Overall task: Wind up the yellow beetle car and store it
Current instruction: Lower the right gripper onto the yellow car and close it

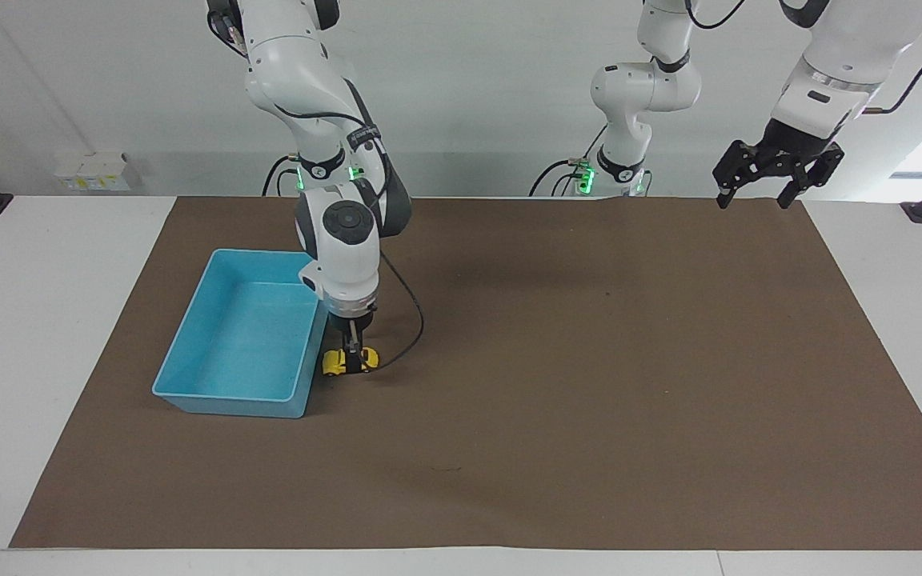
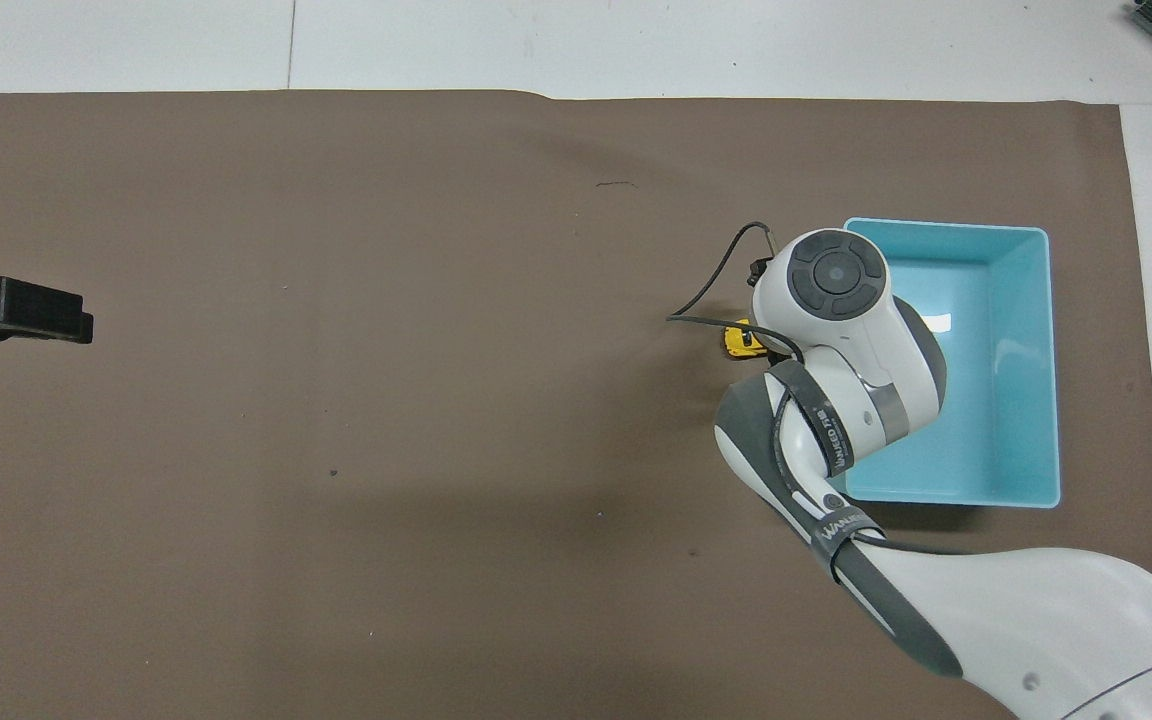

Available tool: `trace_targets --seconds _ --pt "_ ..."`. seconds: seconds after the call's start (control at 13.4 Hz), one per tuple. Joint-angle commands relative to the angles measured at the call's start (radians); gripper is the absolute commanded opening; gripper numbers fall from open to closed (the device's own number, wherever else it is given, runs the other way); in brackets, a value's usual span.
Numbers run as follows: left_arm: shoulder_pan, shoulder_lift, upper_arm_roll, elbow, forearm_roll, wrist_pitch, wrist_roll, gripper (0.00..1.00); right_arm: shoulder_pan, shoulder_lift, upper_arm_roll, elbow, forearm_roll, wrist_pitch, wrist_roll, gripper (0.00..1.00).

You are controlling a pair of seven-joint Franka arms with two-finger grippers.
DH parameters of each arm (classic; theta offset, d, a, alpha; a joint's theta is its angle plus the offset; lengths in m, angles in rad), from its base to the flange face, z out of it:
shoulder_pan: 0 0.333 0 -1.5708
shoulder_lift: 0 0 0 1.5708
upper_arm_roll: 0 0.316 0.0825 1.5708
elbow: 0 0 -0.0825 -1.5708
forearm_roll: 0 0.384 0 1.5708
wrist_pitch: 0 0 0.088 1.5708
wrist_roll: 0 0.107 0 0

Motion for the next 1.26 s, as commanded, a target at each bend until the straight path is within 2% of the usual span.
trace_targets --seconds 0.0,0.6,0.67,0.89,0.97,1.19 --pt "0.010 -0.017 -0.007 0.008 0.006 -0.009 0.002 1.00 -0.010 -0.010 0.008 -0.034 -0.063 0.030 0.034 1.00" --pt "0.010 -0.020 -0.008 0.005 0.009 -0.024 0.010 1.00 -0.017 -0.002 0.008 -0.068 -0.066 0.097 0.045 0.99" --pt "0.010 -0.020 -0.010 0.005 0.009 -0.023 0.010 1.00 -0.019 -0.007 0.008 -0.085 -0.065 0.100 0.043 0.87" --pt "0.012 -0.022 -0.008 0.002 0.008 -0.023 0.010 1.00 -0.020 -0.010 0.008 -0.094 -0.065 0.100 0.040 0.30" --pt "0.017 -0.022 -0.010 0.000 0.009 -0.023 0.010 1.00 -0.020 -0.010 0.008 -0.092 -0.065 0.100 0.036 0.00" --pt "0.018 -0.023 -0.008 -0.004 0.009 -0.023 0.010 1.00 -0.002 -0.005 0.008 -0.062 -0.065 0.073 0.019 0.00"
